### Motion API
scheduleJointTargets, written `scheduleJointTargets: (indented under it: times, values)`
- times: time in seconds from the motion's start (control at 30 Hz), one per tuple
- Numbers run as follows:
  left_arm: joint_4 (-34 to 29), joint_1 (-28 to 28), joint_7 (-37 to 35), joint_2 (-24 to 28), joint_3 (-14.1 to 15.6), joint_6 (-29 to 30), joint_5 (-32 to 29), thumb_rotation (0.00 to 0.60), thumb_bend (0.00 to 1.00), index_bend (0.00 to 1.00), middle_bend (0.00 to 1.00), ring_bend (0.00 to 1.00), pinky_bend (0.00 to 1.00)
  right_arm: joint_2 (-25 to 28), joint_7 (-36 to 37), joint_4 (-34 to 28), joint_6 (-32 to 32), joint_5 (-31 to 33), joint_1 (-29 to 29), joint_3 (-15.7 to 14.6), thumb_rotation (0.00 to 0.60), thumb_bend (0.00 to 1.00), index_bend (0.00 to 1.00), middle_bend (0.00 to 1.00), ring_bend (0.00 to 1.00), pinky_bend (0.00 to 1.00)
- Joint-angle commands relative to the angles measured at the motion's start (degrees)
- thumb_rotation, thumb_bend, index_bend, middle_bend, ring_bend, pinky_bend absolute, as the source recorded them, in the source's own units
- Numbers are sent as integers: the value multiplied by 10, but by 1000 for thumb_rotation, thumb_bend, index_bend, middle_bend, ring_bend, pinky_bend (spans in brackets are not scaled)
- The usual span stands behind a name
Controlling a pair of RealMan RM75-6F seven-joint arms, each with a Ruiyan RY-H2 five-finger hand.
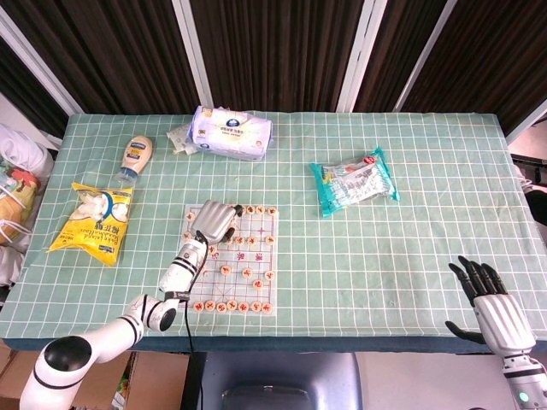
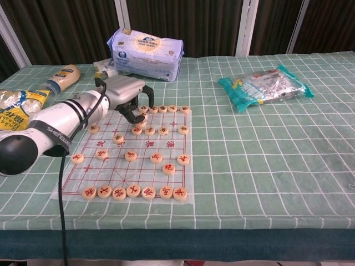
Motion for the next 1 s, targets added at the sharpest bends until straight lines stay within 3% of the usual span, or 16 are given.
scheduleJointTargets:
  times: [0.03, 0.17, 1.0]
  values:
    - [-39, 3, 7, 25, 7, -11, -2, 600, 357, 392, 1000, 1000, 1000, 0, -1, 0, 0, 0, 0, 0, 600, 294, 0, 0, 0, 0]
    - [-57, 9, 19, 39, 16, -17, -7, 600, 355, 392, 1000, 1000, 1000, 0, -2, -2, 2, -3, -1, -1, 600, 294, 0, 0, 0, 0]
    - [-13, -20, -23, 49, 50, -59, 29, 600, 359, 420, 1000, 1000, 1000, 0, -3, -5, 6, -6, -2, -3, 600, 294, 0, 0, 0, 0]
